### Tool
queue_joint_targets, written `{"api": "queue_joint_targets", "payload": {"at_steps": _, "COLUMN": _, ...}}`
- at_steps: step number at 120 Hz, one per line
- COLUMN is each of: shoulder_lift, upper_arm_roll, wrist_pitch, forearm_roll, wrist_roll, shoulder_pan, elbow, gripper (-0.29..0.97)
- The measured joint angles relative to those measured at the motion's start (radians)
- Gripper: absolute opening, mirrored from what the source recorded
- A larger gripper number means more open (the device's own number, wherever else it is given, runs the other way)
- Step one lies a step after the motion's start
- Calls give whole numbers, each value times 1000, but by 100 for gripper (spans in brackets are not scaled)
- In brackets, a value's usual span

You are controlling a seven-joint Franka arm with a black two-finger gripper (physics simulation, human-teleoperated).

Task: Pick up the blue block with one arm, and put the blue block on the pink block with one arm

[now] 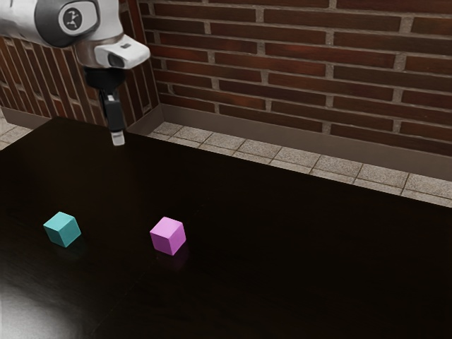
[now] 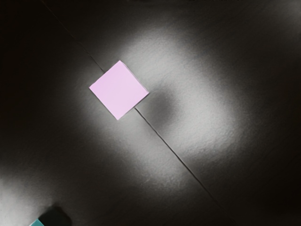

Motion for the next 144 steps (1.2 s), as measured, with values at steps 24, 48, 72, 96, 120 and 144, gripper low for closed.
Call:
{"api": "queue_joint_targets", "payload": {"at_steps": 24, "shoulder_lift": -101, "upper_arm_roll": -18, "wrist_pitch": 25, "forearm_roll": -5, "wrist_roll": 80, "shoulder_pan": 33, "elbow": -91, "gripper": 68}}
{"api": "queue_joint_targets", "payload": {"at_steps": 48, "shoulder_lift": -205, "upper_arm_roll": 59, "wrist_pitch": 139, "forearm_roll": 32, "wrist_roll": 298, "shoulder_pan": 132, "elbow": -402, "gripper": 68}}
{"api": "queue_joint_targets", "payload": {"at_steps": 72, "shoulder_lift": -185, "upper_arm_roll": 141, "wrist_pitch": 258, "forearm_roll": 72, "wrist_roll": 564, "shoulder_pan": 191, "elbow": -462, "gripper": 68}}
{"api": "queue_joint_targets", "payload": {"at_steps": 96, "shoulder_lift": -138, "upper_arm_roll": 145, "wrist_pitch": 476, "forearm_roll": 101, "wrist_roll": 818, "shoulder_pan": 242, "elbow": -601, "gripper": 68}}
{"api": "queue_joint_targets", "payload": {"at_steps": 120, "shoulder_lift": -126, "upper_arm_roll": 145, "wrist_pitch": 696, "forearm_roll": 88, "wrist_roll": 1006, "shoulder_pan": 288, "elbow": -723, "gripper": 68}}
{"api": "queue_joint_targets", "payload": {"at_steps": 144, "shoulder_lift": -28, "upper_arm_roll": 145, "wrist_pitch": 811, "forearm_roll": 44, "wrist_roll": 1142, "shoulder_pan": 360, "elbow": -716, "gripper": 68}}
